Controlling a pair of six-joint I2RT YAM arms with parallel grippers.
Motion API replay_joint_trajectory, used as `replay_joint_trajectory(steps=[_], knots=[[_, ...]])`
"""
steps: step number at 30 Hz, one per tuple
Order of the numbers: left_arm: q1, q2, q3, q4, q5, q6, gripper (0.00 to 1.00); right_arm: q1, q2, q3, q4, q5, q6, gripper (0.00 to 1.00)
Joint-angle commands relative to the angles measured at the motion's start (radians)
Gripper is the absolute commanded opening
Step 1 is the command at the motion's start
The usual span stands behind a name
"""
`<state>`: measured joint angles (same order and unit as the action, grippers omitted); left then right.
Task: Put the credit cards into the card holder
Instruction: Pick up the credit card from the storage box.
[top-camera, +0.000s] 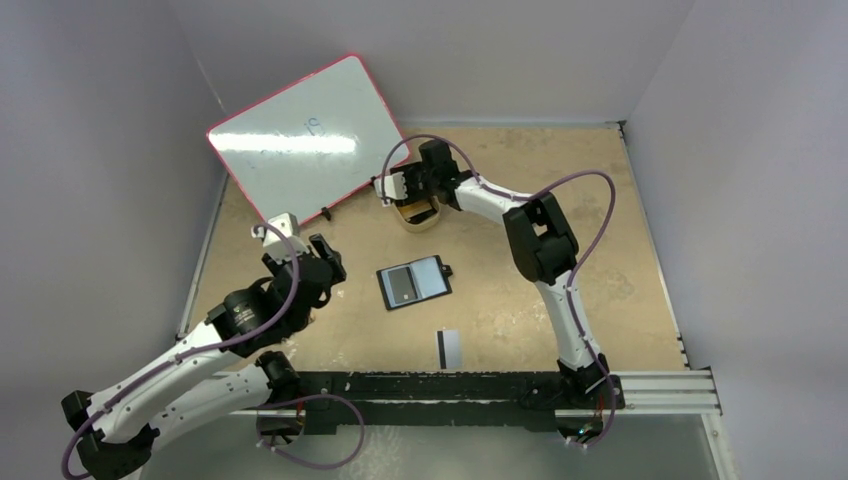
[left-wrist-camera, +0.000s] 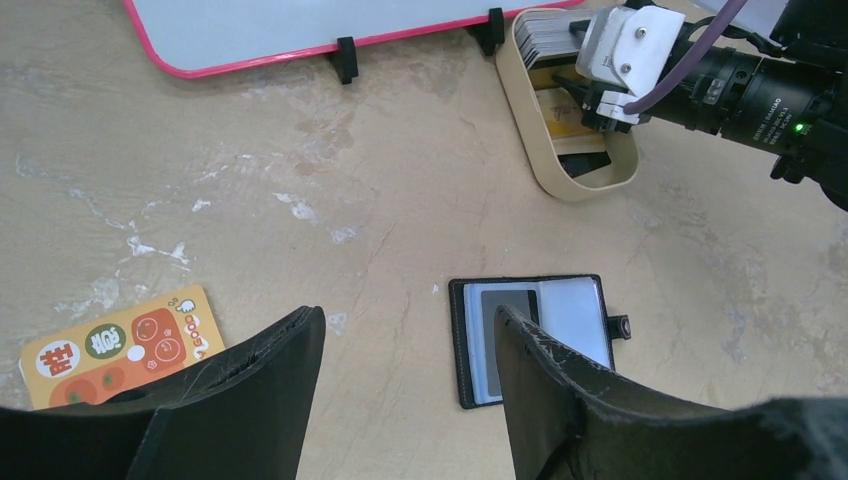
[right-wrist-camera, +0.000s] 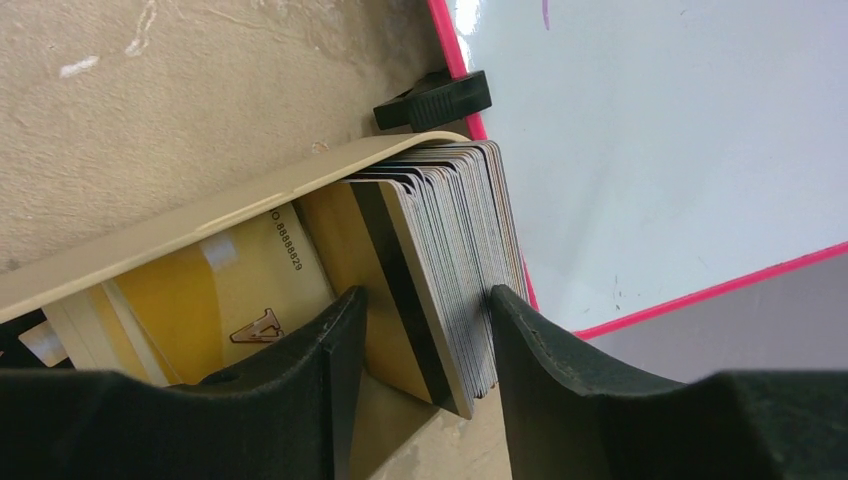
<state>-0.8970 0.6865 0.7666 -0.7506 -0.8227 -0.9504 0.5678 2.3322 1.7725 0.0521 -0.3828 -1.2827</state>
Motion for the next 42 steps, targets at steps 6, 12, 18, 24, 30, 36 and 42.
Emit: replay_joint_trajectory(steps=[6, 12, 18, 24, 30, 36, 42], knots=[[0.003, -0.009, 0.019, 0.033, 0.001, -0.009, 0.62, -0.002, -0.095, -0.034, 0.162, 0.003, 0.038, 0.39], [0.003, -0.006, 0.014, 0.039, 0.013, -0.016, 0.62, -0.003, -0.107, -0.022, 0.138, -0.002, 0.04, 0.36], [0.003, -0.006, 0.01, 0.044, 0.023, -0.019, 0.62, -0.006, -0.117, -0.013, 0.122, -0.003, 0.048, 0.31], [0.003, 0.004, 0.001, 0.06, 0.035, -0.023, 0.62, -0.006, -0.122, 0.003, 0.117, -0.007, 0.05, 0.25], [0.003, 0.013, -0.01, 0.074, 0.045, -0.032, 0.62, -0.006, -0.133, -0.007, 0.091, -0.001, 0.027, 0.15], [0.003, 0.038, -0.016, 0.087, 0.06, -0.04, 0.62, -0.006, -0.211, -0.092, 0.095, -0.009, 0.004, 0.06], [0.003, 0.062, -0.014, 0.107, 0.078, -0.061, 0.62, -0.005, -0.259, -0.105, 0.004, -0.052, 0.004, 0.0]])
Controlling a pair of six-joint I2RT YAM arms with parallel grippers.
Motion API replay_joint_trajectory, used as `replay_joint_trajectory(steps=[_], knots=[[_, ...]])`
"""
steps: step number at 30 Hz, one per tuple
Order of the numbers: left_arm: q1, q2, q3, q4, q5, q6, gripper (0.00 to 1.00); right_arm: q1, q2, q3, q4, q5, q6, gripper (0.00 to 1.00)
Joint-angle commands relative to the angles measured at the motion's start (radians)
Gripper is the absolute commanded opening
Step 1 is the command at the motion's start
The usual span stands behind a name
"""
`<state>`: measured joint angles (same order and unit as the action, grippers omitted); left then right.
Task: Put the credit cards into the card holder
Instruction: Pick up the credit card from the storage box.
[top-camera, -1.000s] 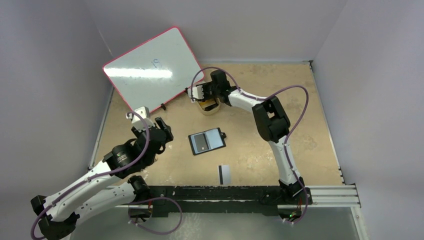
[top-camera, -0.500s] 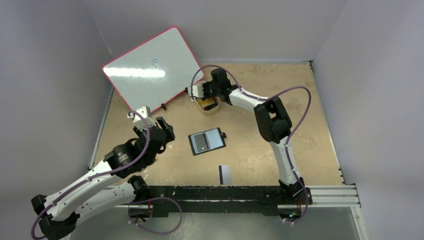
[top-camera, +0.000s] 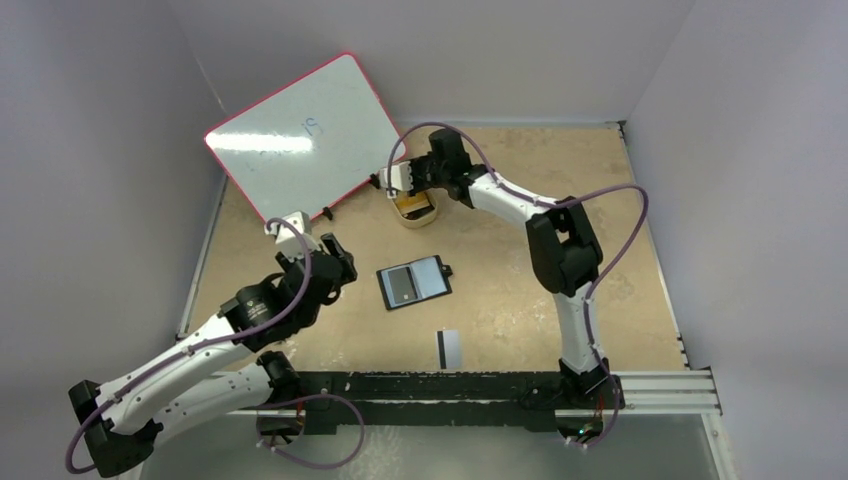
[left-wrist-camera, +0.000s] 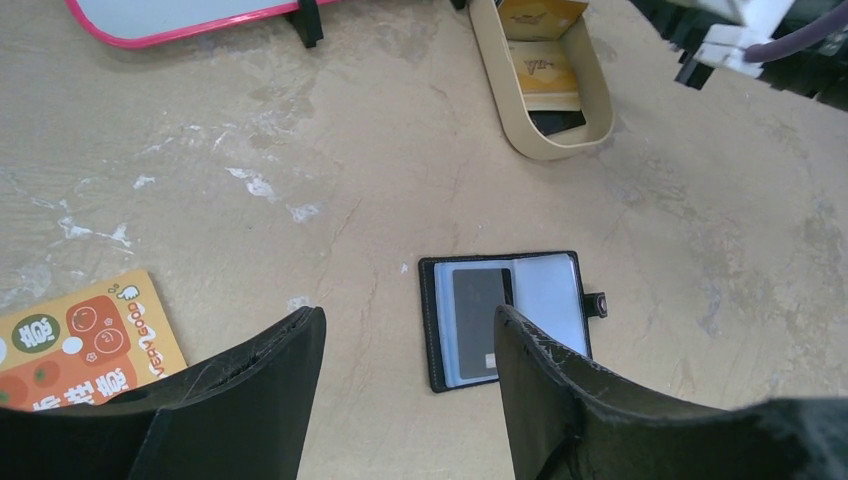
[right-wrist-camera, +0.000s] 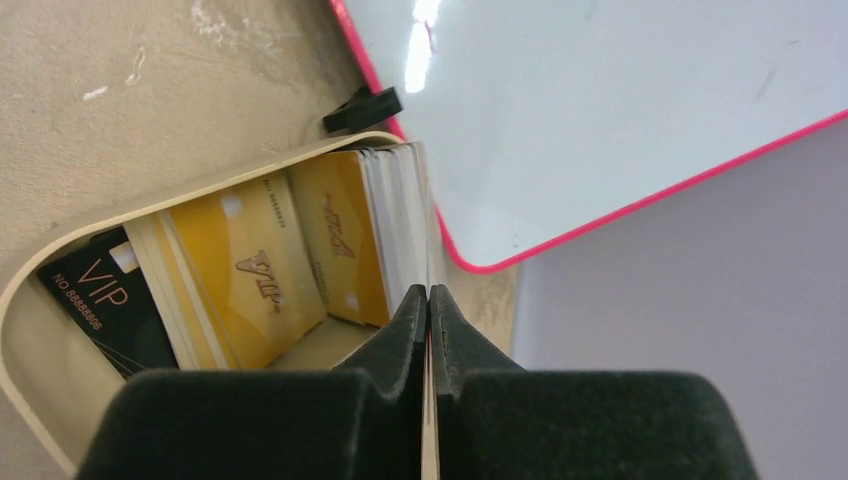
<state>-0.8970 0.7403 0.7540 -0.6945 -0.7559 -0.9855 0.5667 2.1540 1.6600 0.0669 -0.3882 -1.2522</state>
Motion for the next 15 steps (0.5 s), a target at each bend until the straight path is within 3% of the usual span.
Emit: replay_joint_trajectory(steps=[1, 6, 12, 15], knots=[[0.003, 0.01, 0.0, 0.055, 0.016, -0.03, 0.62, -0.004, -0.09, 0.012, -0.037, -0.059, -0.026, 0.0], [0.003, 0.012, 0.017, 0.089, 0.068, -0.067, 0.62, -0.004, -0.162, 0.025, -0.146, -0.181, 0.193, 0.0], [0.003, -0.038, 0.018, 0.23, 0.187, -0.094, 0.63, -0.002, -0.265, -0.013, -0.012, -0.145, 1.047, 0.0], [0.003, -0.07, 0.022, 0.281, 0.223, -0.112, 0.63, -0.002, -0.31, -0.065, -0.023, -0.243, 1.295, 0.0]])
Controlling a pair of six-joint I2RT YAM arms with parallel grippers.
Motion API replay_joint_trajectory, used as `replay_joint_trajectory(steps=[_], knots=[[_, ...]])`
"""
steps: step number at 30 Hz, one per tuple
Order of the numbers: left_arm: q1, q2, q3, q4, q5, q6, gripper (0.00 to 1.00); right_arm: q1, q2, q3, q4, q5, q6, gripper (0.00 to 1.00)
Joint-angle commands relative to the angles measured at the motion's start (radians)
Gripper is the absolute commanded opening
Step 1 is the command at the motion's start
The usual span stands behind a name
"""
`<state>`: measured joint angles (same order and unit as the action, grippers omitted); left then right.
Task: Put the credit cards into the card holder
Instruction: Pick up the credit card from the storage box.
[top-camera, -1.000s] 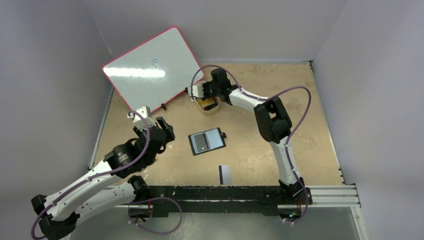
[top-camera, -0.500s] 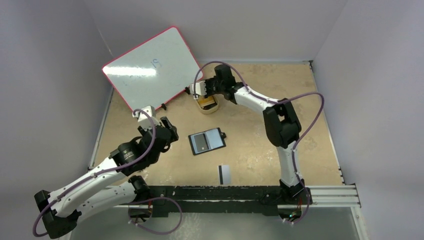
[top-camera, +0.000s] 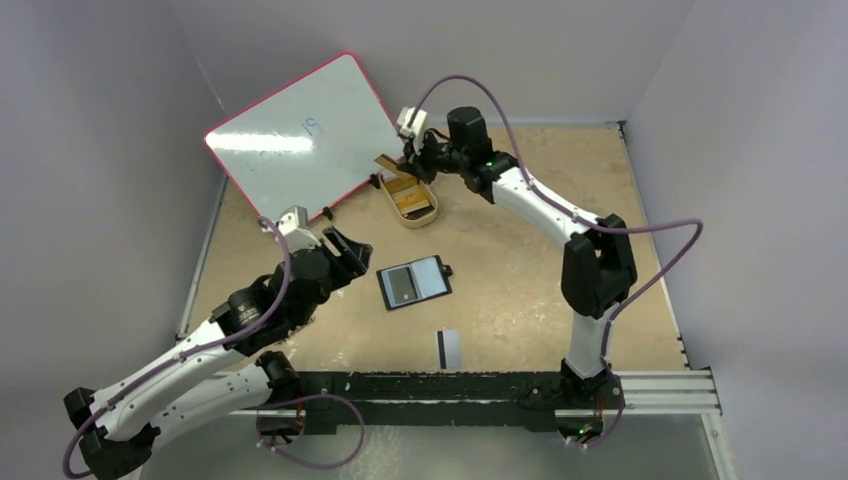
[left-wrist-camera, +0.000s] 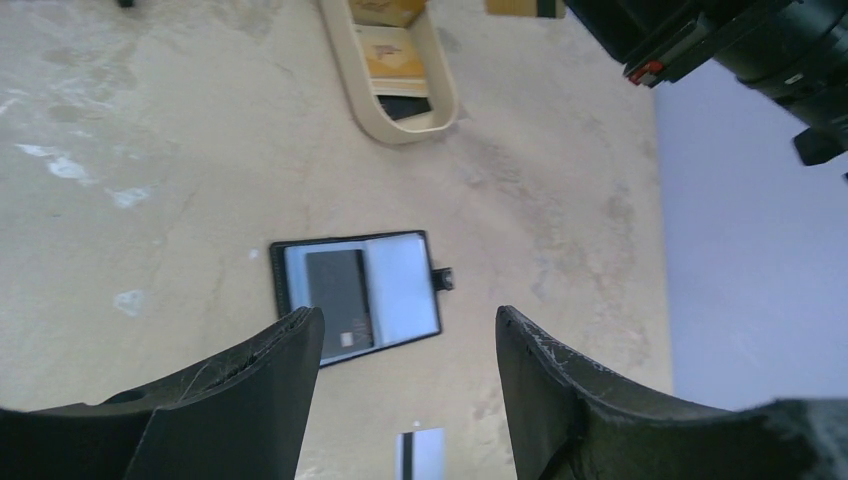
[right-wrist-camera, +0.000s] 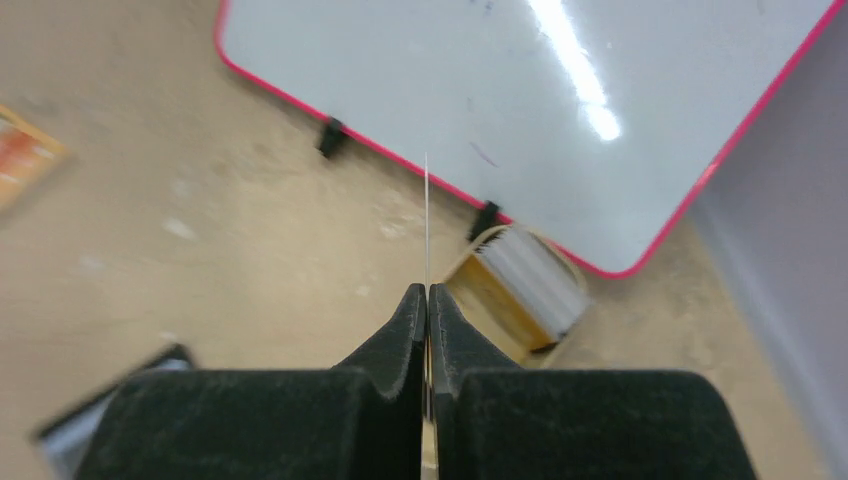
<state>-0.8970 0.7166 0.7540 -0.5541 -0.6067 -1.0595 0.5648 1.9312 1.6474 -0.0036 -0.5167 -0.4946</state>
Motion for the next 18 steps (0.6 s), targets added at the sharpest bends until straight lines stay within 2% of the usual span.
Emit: replay_joint_trajectory(steps=[1, 4, 10, 13, 15, 18], knots=[[0.003, -0.057, 0.023, 0.154, 0.083, -0.043, 0.64, 0.001, -0.122, -0.118, 0.119, -0.146, 0.636, 0.0], [0.003, -0.092, 0.035, 0.183, 0.097, -0.059, 0.63, 0.001, -0.247, -0.357, 0.418, -0.222, 0.964, 0.0], [0.003, -0.133, 0.07, 0.213, 0.118, -0.063, 0.64, 0.001, -0.408, -0.764, 1.024, -0.24, 1.59, 0.0], [0.003, -0.14, 0.071, 0.25, 0.147, -0.058, 0.64, 0.003, -0.409, -0.885, 1.341, -0.203, 1.806, 0.0], [0.003, -0.136, 0.076, 0.269, 0.175, -0.054, 0.64, 0.003, -0.39, -0.942, 1.507, -0.172, 1.951, 0.0], [0.003, -0.115, 0.093, 0.273, 0.192, -0.043, 0.64, 0.004, -0.345, -0.98, 1.688, -0.146, 2.062, 0.0]])
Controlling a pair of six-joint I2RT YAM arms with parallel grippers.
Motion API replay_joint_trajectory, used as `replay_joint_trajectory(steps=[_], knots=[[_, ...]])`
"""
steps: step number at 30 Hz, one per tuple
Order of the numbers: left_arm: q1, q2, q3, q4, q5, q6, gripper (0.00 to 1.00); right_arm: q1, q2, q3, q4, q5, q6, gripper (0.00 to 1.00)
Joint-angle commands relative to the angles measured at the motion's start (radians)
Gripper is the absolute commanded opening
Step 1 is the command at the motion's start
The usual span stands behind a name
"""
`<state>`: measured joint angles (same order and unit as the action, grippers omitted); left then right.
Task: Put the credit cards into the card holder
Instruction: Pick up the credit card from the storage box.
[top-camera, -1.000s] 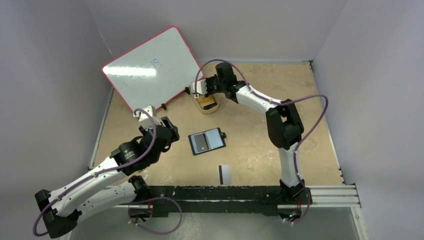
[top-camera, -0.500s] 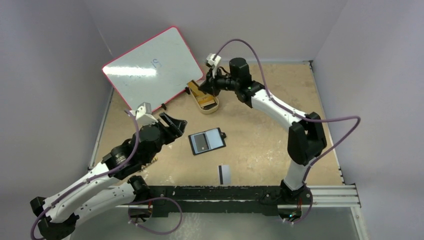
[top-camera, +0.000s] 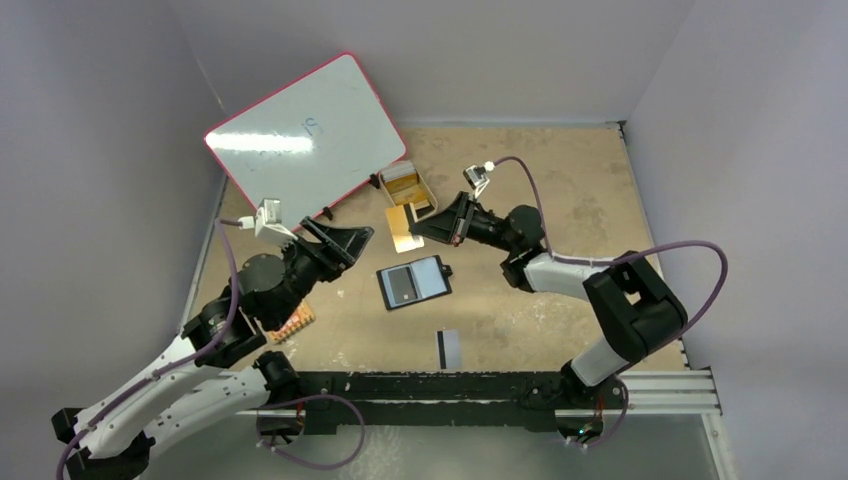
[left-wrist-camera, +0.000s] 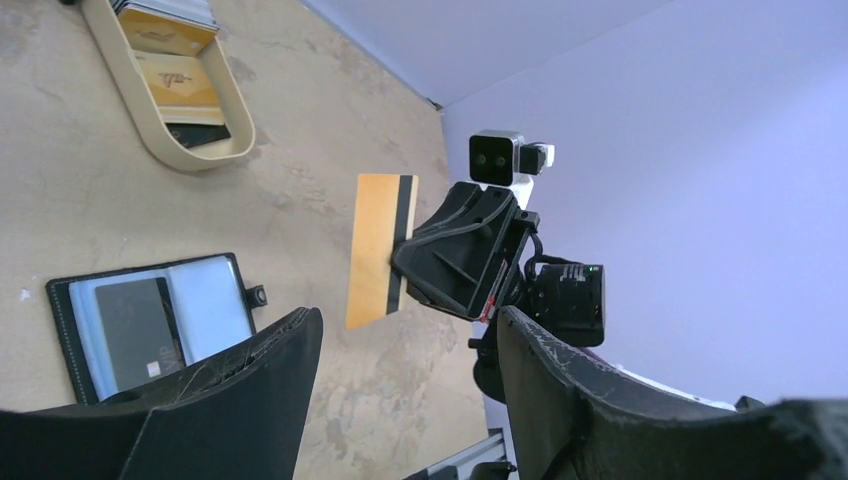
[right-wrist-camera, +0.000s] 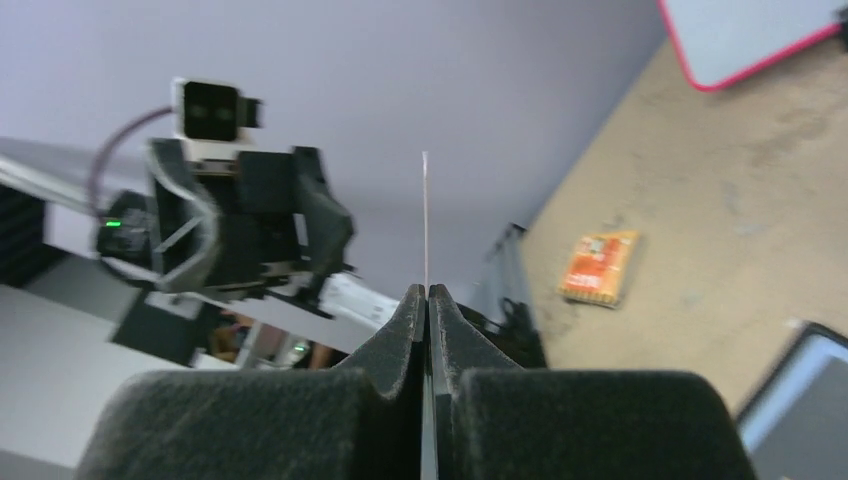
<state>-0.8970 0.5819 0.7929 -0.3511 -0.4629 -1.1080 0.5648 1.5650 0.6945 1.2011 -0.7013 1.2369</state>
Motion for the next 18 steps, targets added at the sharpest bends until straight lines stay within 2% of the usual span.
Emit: replay_joint_trajectory(steps=[1, 9, 14, 18], knots=[[0.003, 0.031, 0.06, 0.064, 0.052, 0.01, 0.65, 0.005, 0.041, -0.03, 0.52, 0.04, 0.357, 0.0], [0.003, 0.128, 0.058, 0.112, 0.118, 0.015, 0.64, 0.016, 0.192, -0.044, 0.826, 0.052, 0.529, 0.0], [0.003, 0.177, 0.052, 0.108, 0.1, -0.005, 0.6, 0.03, 0.195, -0.053, 0.847, 0.052, 0.51, 0.0], [0.003, 0.195, 0.055, 0.071, 0.071, -0.039, 0.61, 0.03, 0.159, -0.065, 0.814, 0.056, 0.475, 0.0]])
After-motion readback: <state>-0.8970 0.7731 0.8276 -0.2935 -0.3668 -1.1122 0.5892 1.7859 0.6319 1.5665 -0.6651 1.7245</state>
